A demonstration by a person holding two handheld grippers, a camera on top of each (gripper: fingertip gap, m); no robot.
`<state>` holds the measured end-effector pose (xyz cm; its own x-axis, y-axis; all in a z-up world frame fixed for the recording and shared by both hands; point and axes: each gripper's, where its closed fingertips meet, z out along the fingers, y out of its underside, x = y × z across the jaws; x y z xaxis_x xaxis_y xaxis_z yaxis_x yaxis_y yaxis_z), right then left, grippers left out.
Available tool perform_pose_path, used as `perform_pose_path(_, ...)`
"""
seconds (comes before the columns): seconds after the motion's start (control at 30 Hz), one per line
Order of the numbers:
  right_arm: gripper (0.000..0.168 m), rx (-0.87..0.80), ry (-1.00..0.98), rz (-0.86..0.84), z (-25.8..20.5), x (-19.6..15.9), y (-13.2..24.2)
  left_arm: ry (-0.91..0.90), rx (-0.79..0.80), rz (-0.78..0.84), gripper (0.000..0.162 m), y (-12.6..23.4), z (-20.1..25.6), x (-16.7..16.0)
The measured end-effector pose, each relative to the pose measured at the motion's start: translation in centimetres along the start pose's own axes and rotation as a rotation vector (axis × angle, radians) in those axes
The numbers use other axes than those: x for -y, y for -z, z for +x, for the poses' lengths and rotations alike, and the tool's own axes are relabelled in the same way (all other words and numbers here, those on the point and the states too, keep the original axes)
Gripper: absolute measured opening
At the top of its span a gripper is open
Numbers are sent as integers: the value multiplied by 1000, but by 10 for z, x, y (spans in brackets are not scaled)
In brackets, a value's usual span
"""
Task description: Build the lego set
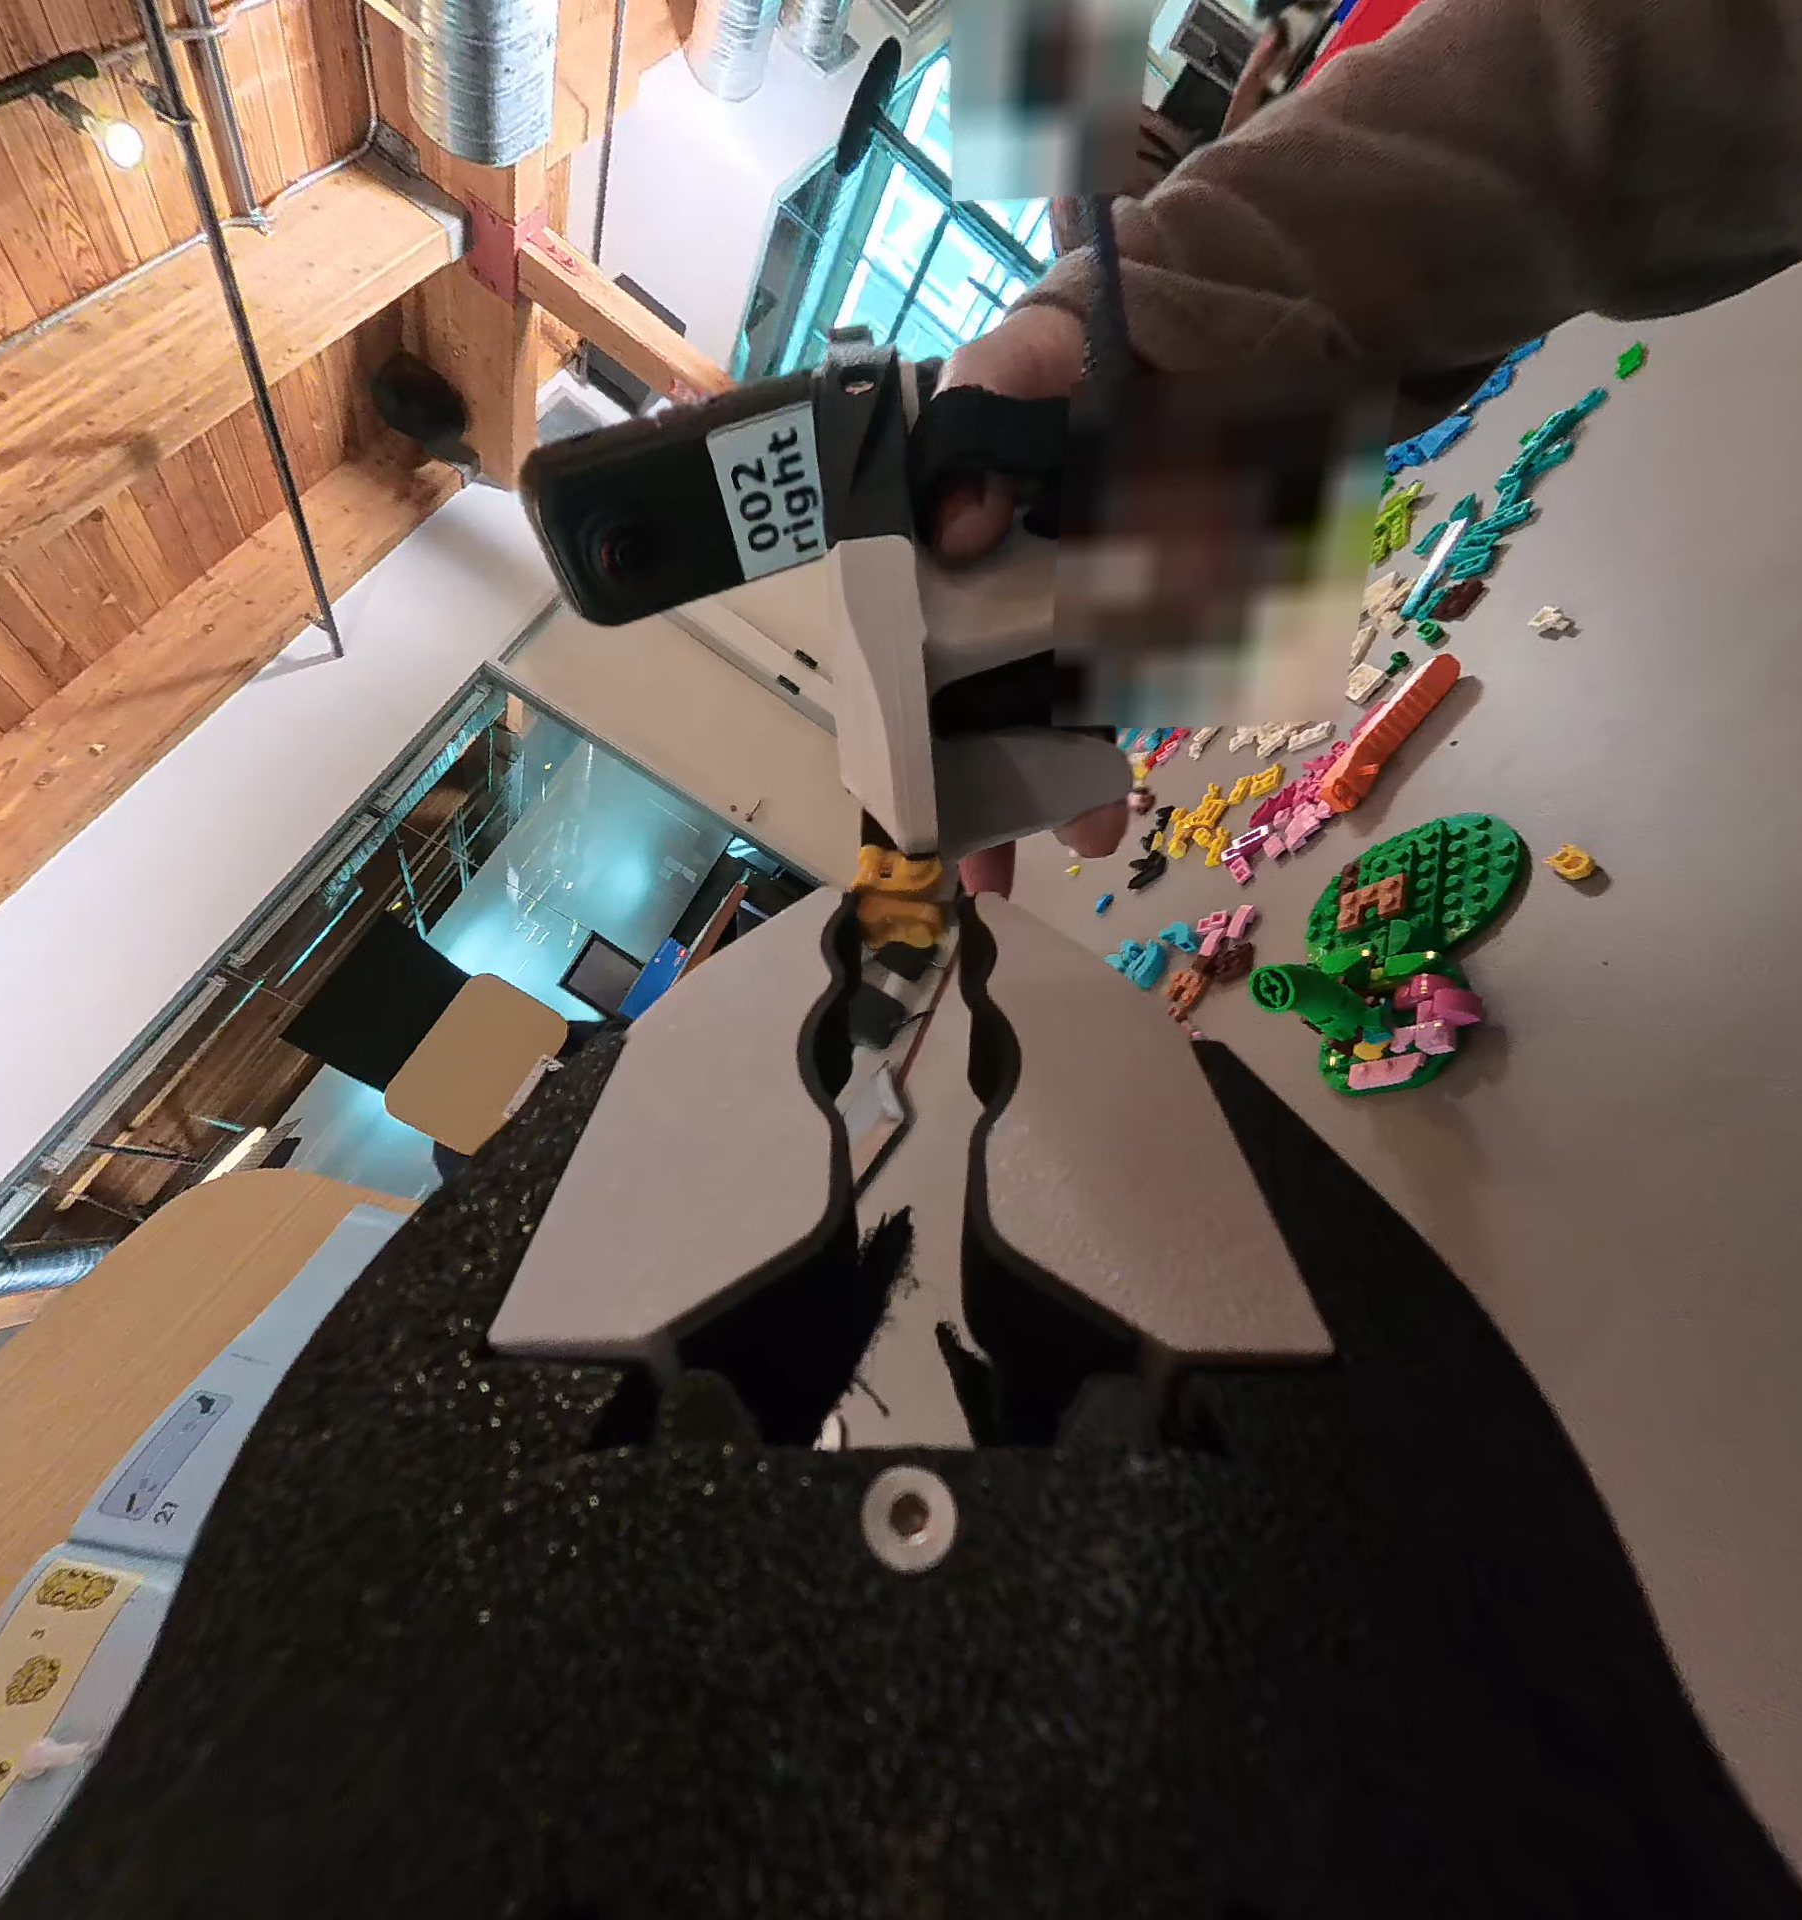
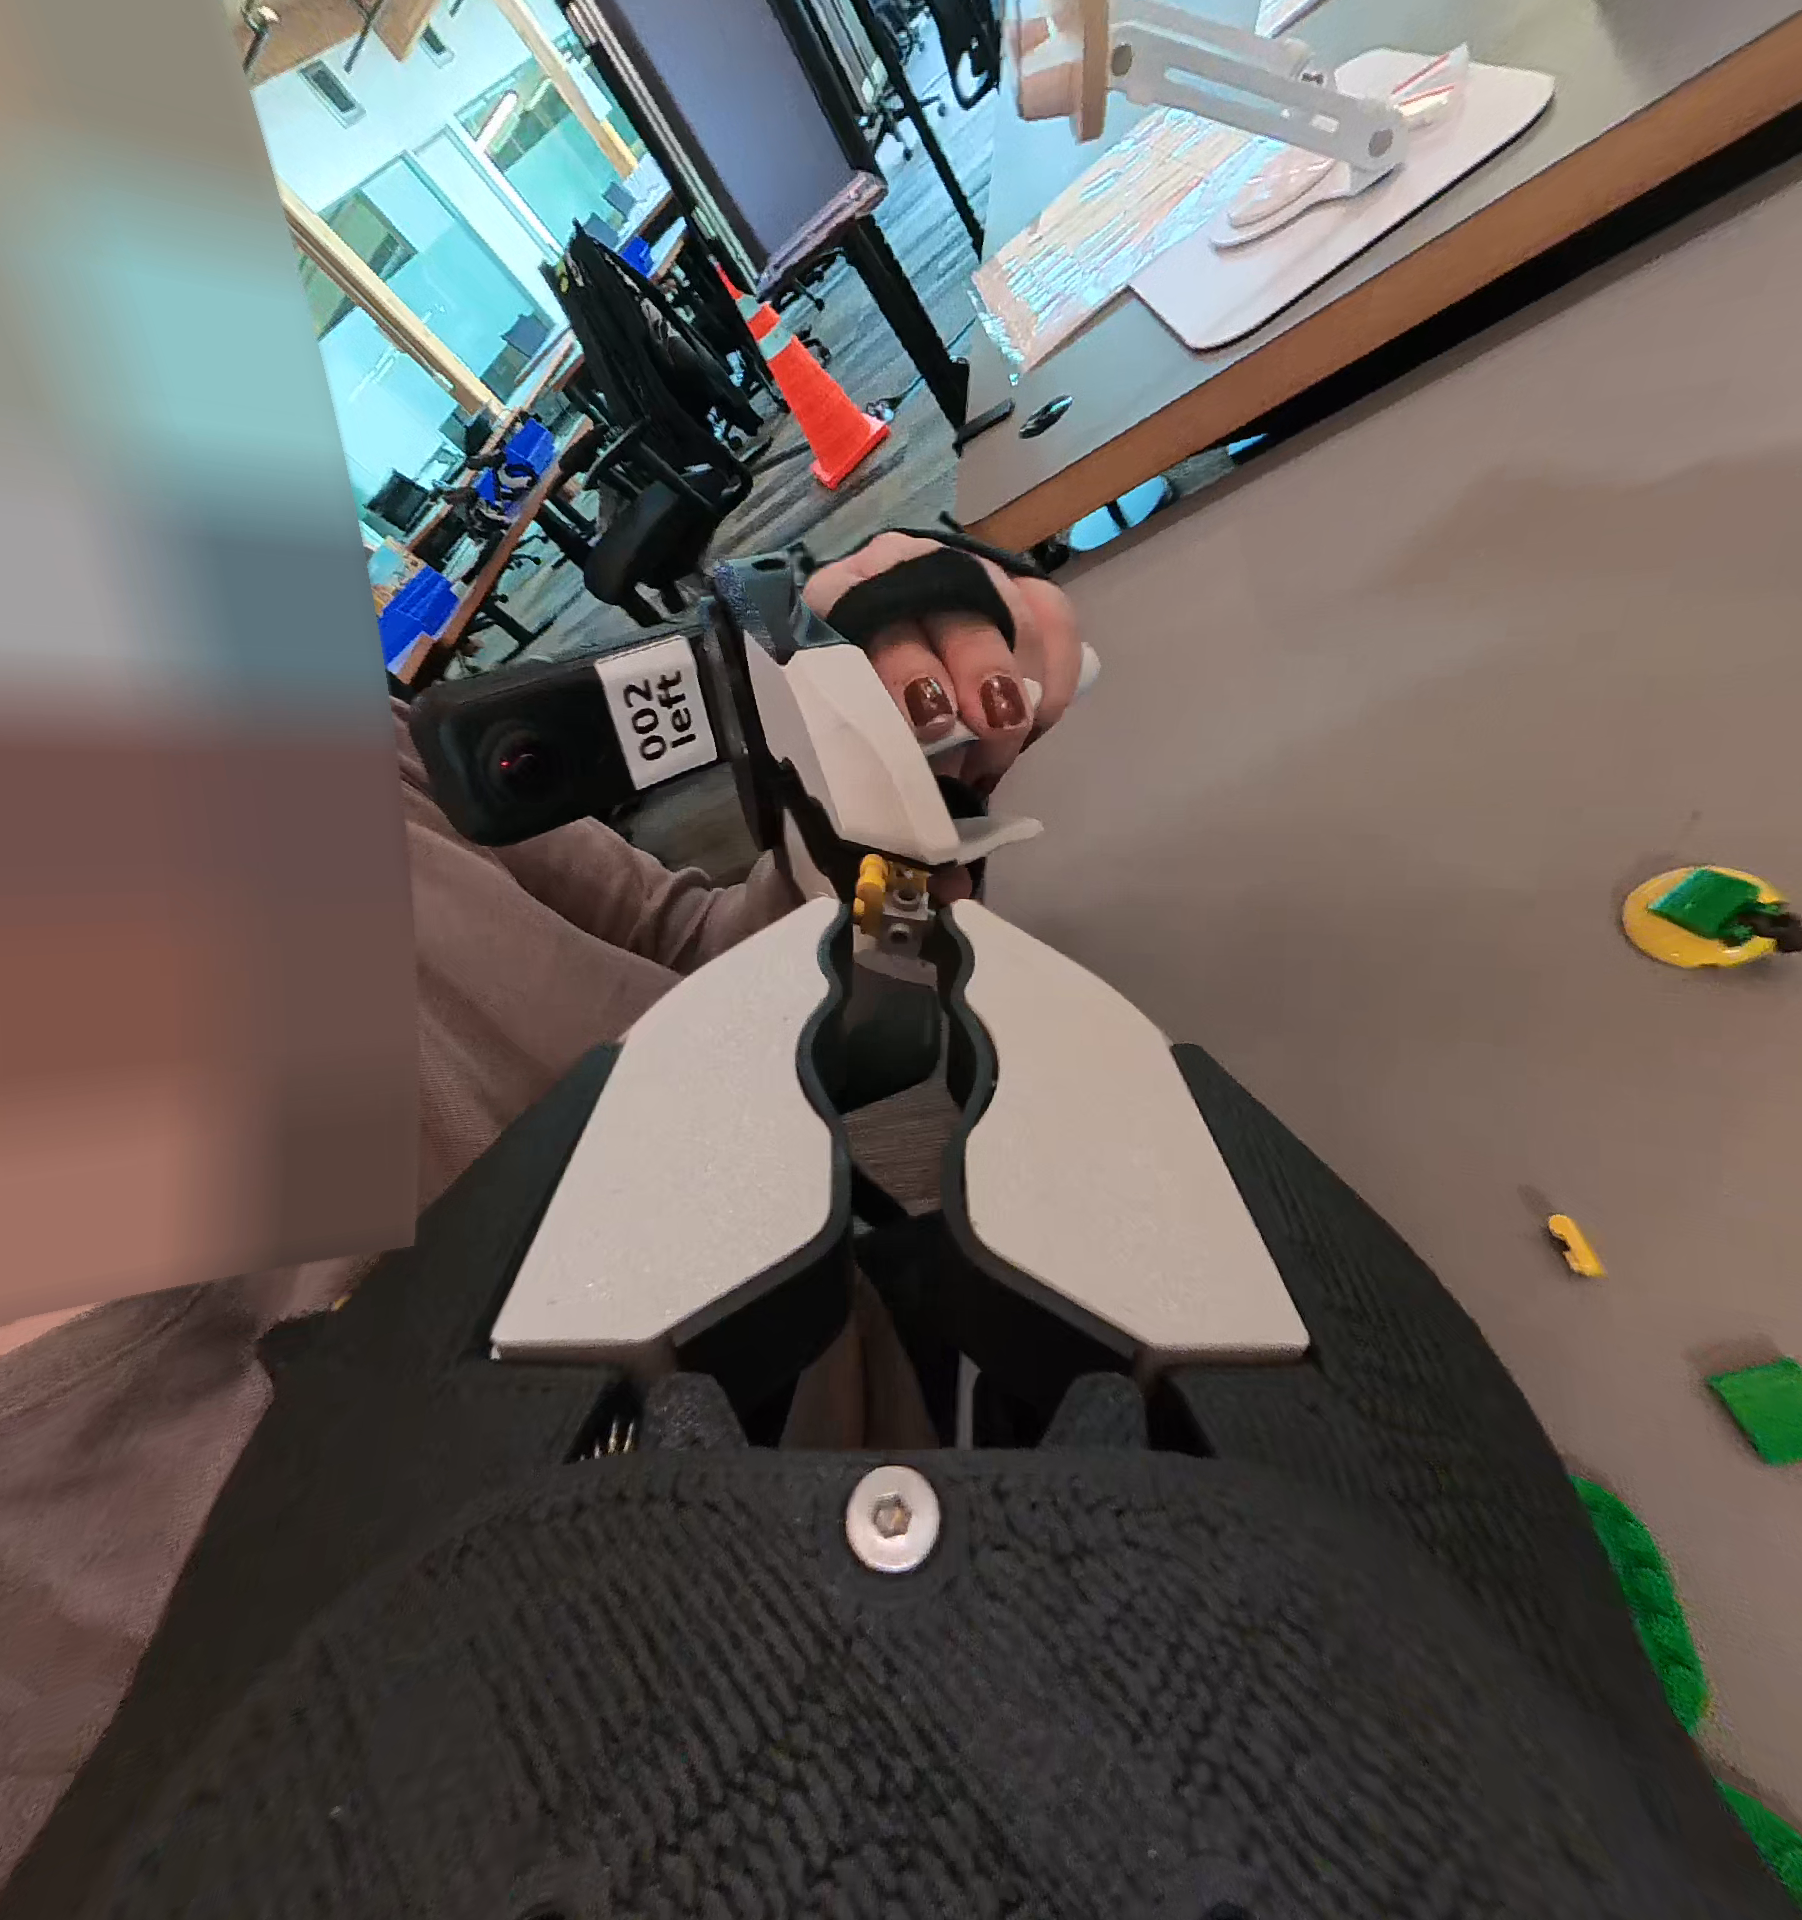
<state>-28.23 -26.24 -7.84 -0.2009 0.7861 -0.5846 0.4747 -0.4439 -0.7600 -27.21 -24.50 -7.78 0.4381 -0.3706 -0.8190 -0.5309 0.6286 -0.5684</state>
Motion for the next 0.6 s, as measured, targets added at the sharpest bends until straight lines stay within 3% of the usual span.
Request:
perform_pose_path(0.07, 25, -79, 53, -15, 9, 1, 5, -1, 32, -11, 18, 2, -5, -5)
perform_pose_path(0.13, 26, -263, 161, -74, 34, 0, 15, 10, 61, -47, 17, 8, -12, -17)
perform_pose_path(0.23, 23, -491, 354, -359, 76, -19, 28, 29, 106, -100, 17, 18, -22, -35)
perform_pose_path(0.43, 20, -546, 530, -951, 142, -72, 19, 48, 150, -172, 17, 32, -31, -58)
perform_pose_path(0.6, 16, -455, 567, -1127, 163, -96, 2, 53, 166, -190, 17, 38, -35, -64)
